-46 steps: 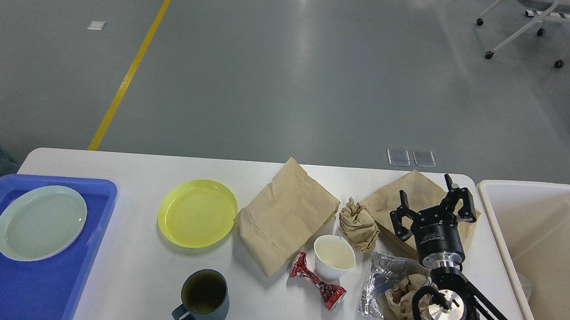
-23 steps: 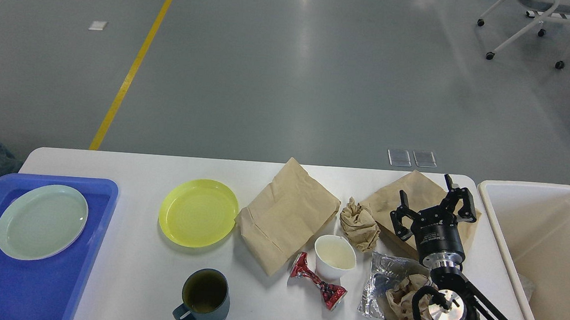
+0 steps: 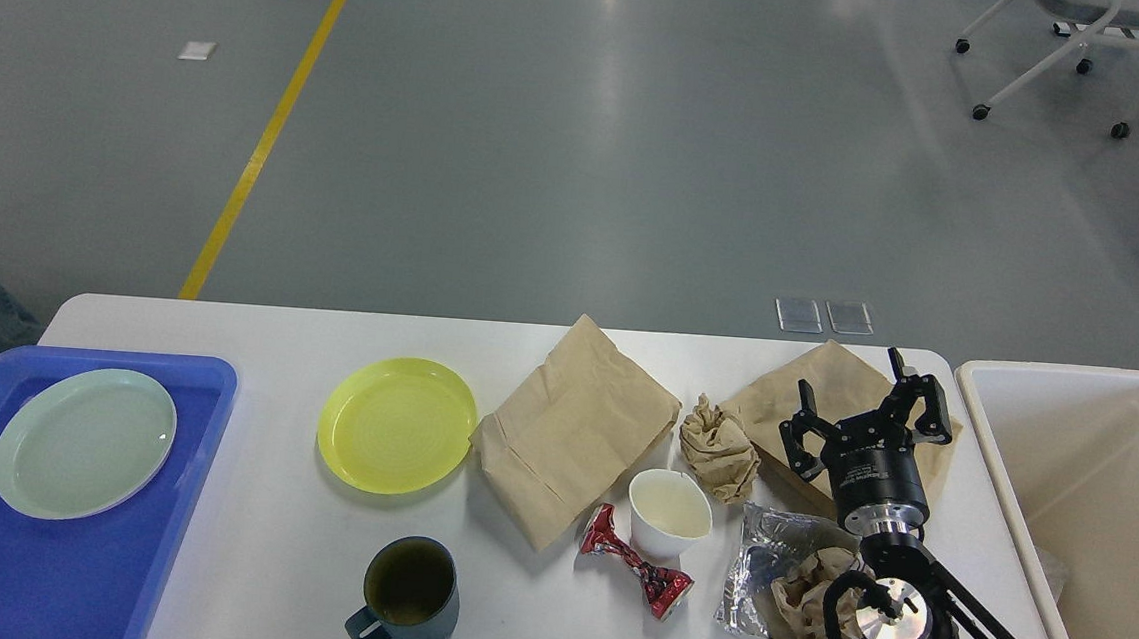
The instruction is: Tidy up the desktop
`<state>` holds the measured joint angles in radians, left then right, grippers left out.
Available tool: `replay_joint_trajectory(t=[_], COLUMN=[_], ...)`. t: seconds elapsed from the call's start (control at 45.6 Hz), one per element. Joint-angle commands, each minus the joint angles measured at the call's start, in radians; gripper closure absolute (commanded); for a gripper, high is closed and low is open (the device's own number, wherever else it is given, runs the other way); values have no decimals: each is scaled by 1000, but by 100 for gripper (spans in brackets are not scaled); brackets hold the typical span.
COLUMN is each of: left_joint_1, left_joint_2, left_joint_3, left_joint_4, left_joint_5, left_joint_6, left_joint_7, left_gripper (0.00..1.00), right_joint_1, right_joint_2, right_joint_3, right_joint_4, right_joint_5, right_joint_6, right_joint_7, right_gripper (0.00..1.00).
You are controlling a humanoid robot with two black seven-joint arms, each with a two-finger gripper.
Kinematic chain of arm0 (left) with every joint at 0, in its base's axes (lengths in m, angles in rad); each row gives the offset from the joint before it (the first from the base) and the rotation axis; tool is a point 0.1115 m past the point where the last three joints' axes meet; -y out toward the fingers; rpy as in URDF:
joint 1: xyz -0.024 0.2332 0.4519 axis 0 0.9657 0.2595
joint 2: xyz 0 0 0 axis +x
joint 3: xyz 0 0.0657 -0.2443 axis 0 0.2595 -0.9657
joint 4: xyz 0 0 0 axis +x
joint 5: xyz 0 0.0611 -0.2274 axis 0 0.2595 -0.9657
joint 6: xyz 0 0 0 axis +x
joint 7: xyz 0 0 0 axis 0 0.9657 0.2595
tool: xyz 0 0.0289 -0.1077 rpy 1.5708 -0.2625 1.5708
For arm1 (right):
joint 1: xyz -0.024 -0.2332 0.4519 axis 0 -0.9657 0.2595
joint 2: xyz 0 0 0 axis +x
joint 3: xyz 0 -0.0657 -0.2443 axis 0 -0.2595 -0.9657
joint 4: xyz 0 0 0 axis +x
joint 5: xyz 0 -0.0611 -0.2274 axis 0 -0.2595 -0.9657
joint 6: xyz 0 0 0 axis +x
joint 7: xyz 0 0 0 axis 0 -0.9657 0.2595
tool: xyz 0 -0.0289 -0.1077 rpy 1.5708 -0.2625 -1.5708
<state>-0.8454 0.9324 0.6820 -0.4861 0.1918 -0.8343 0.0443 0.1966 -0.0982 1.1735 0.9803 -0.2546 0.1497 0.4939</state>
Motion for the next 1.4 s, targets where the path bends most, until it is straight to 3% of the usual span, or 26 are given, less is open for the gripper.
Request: replay_joint_trajectory(t=[0.0,0.154,0.241,0.285,0.395,0.439,0.504,0.636,0.724,0.79,0.812,0.899,1.119,1.25,1.382], left_joint_1=[0,0,2,2,0,0,-4,-44,-130,-223,-309,-437,-756,-941,-1144], left_joint_2=[-1,-6,-6,-4,5,6,9,25,107,166,184,180,45,-30,-156], left_joint_3=[-1,-2,-1,-1,-1,-1,1,10,51,115,190,344,645,748,878], left_joint_4=[0,0,-2,-2,-8,-12,-19,-77,-178,-252,-274,-278,-299,-385,-495], left_joint_5=[0,-2,0,-2,-2,-2,-3,-2,8,9,8,-3,-5,-50,-159], left_joint_6=[27,46,47,50,86,90,90,81,69,44,19,-12,-45,-126,-126], left_joint_7=[2,2,2,-4,-14,-14,-14,0,5,5,5,2,2,0,0], left_gripper=[95,91,81,70,24,14,8,5,5,5,5,5,4,4,4], right_joint_1=[0,1,0,0,0,0,0,0,0,0,0,0,0,0,0], right_joint_2=[0,0,0,0,0,0,0,0,0,0,0,0,0,0,0], right_joint_3=[0,0,0,0,0,0,0,0,0,0,0,0,0,0,0], right_joint_4=[0,0,0,0,0,0,0,1,1,1,1,1,1,1,1], right_joint_5=[0,0,0,0,0,0,0,0,0,0,0,0,0,0,0], right_joint_6=[-1,-1,1,-1,1,-1,1,1,1,1,-1,1,1,1,-1], right_joint_7=[0,0,0,0,0,0,0,0,0,0,0,0,0,0,0], right_gripper=[0,0,0,0,0,0,0,0,0,0,0,0,0,0,0])
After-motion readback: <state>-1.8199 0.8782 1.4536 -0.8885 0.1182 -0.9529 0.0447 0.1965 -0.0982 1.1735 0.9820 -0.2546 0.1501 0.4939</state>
